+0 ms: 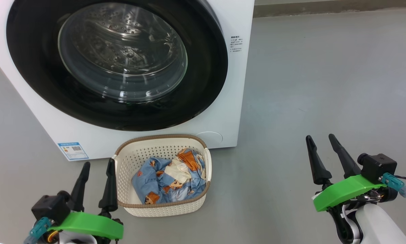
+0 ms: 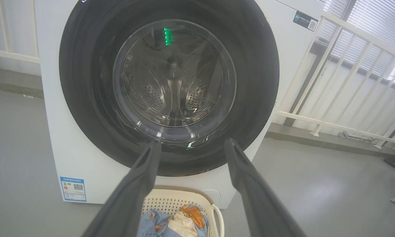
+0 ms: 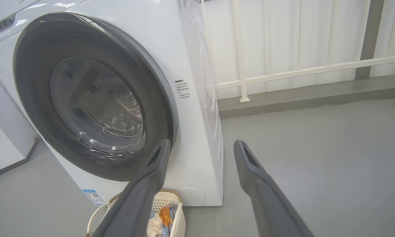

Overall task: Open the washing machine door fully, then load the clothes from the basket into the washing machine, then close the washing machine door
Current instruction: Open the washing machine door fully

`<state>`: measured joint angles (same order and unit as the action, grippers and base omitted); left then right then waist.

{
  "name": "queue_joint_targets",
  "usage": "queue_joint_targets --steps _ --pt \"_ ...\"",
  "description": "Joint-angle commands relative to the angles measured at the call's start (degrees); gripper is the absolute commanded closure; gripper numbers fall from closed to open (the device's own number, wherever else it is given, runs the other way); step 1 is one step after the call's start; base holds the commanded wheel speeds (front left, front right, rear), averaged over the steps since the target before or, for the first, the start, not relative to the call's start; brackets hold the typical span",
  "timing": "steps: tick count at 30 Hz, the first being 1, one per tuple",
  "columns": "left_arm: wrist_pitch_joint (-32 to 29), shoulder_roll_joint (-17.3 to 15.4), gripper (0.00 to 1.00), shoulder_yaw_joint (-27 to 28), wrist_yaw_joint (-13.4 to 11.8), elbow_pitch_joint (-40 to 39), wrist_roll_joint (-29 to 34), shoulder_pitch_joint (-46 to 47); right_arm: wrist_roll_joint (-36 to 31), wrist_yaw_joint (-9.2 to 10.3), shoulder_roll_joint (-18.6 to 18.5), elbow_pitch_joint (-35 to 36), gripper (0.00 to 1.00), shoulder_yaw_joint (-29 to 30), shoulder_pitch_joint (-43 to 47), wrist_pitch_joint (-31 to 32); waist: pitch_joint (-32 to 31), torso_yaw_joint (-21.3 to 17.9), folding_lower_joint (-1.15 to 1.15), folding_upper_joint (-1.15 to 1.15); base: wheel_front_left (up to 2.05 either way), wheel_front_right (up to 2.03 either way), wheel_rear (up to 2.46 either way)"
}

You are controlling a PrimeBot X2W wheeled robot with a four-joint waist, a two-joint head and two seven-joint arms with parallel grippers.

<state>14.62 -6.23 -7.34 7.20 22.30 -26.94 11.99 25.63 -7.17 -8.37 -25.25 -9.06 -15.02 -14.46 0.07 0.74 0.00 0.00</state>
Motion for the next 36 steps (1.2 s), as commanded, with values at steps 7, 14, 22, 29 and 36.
queue_joint_targets --steps 7,14,22,29,36 --pt "0.38 -1.36 0.0 1.43 0.29 -1.2 -0.38 2.26 -0.32 -0.32 -0.27 1.13 0.0 -1.2 -2.29 -0.54 -0.19 0.04 0.0 0.0 0.0 0.0 0.0" --pt "0.38 -1.3 0.0 1.52 0.29 -1.09 -0.2 2.38 -0.45 -0.32 -0.24 1.09 0.0 -1.08 -2.26 -0.54 0.01 0.12 0.0 0.0 0.0 0.0 0.0" --pt "0.38 -1.19 0.0 1.72 0.29 -0.99 -0.02 2.68 -0.65 -0.32 -0.17 1.06 0.0 -0.31 -2.42 -0.54 0.46 0.38 0.0 0.0 0.0 0.0 0.0" --pt "0.38 -0.27 0.0 4.28 0.14 -1.36 1.08 2.62 -0.63 -0.32 0.14 0.52 0.0 0.23 -2.68 -0.54 0.84 0.65 0.0 0.0 0.0 0.0 0.0" --pt "0.38 0.55 0.0 5.34 0.22 -1.97 2.33 2.68 -0.35 -0.32 -0.49 -0.22 0.0 0.24 -4.09 -0.54 1.83 0.89 0.0 0.0 0.0 0.0 0.0"
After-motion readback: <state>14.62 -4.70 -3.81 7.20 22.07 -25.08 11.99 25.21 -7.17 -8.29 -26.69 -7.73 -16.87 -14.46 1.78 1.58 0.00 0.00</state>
